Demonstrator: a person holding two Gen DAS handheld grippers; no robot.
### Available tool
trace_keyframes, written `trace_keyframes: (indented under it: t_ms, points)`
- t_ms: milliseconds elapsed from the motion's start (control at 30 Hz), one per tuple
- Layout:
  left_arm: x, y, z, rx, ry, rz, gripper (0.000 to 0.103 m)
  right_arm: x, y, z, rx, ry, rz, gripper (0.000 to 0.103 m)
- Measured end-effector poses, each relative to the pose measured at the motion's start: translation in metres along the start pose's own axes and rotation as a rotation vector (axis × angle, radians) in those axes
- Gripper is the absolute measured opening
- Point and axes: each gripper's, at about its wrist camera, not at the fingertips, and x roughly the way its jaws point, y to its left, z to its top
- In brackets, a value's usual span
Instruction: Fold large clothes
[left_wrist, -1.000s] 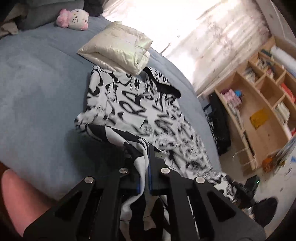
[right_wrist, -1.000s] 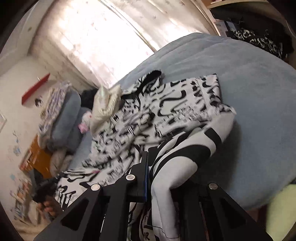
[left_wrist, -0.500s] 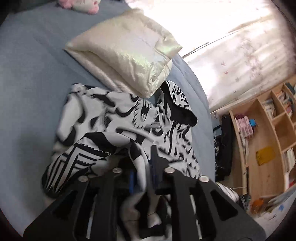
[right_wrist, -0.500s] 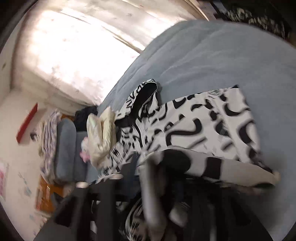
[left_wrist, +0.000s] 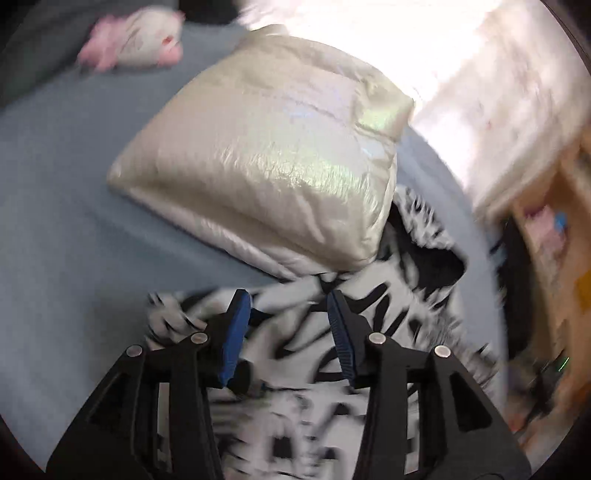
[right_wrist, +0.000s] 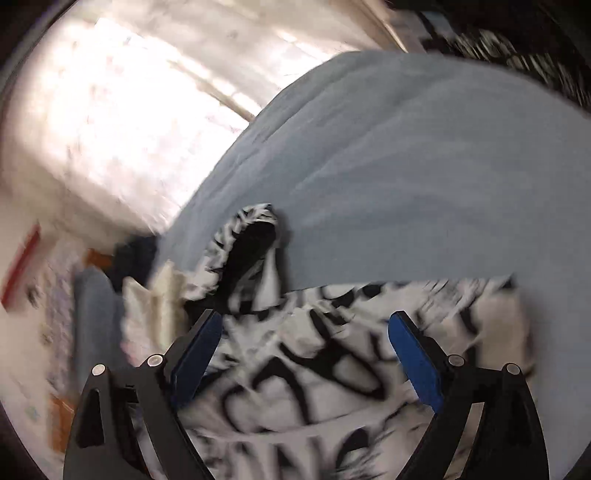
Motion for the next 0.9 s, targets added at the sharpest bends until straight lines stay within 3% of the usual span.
trace_keyframes:
  t_ms: [67,133,233,400,433,533,567,633,700,900]
  points:
    - [0.015,-0.005,-0.001,0.119,0.032,0.035,0.04,0.012,-0.002,0.0,-0.121,0.042,-0.035,0.093]
    - [0.031,-0.004,-0.001,0.174,0.079,0.034,0.04,0.032,-0.008,-0.002,-0.213,0.115,-0.05,0.093]
    - [0.05,-0.007,-0.001,0.224,0.123,0.039,0.04,0.054,-0.015,-0.008,-0.244,0.168,-0.04,0.092]
    - [0.077,-0.025,0.004,0.307,0.16,0.057,0.04,0.084,-0.01,-0.005,-0.275,0.198,0.059,0.088]
    - [0.078,-0.028,0.001,0.321,0.168,0.056,0.04,0.094,-0.006,-0.005,-0.288,0.215,0.043,0.087]
    - [0.081,-0.036,0.0,0.346,0.183,0.036,0.04,0.125,0.002,-0.022,-0.316,0.256,0.018,0.074]
    - [0.079,-0.036,0.001,0.347,0.183,-0.002,0.04,0.133,0.004,-0.025,-0.333,0.26,-0.005,0.067]
    - [0.075,-0.038,0.001,0.35,0.167,-0.034,0.04,0.142,0.007,-0.035,-0.36,0.235,-0.028,0.056]
    - [0.069,-0.041,-0.001,0.377,0.151,-0.056,0.04,0.143,0.003,-0.036,-0.352,0.219,-0.026,0.037]
    - [0.087,-0.058,-0.006,0.414,0.177,0.007,0.04,0.122,0.0,-0.045,-0.352,0.13,-0.025,0.017]
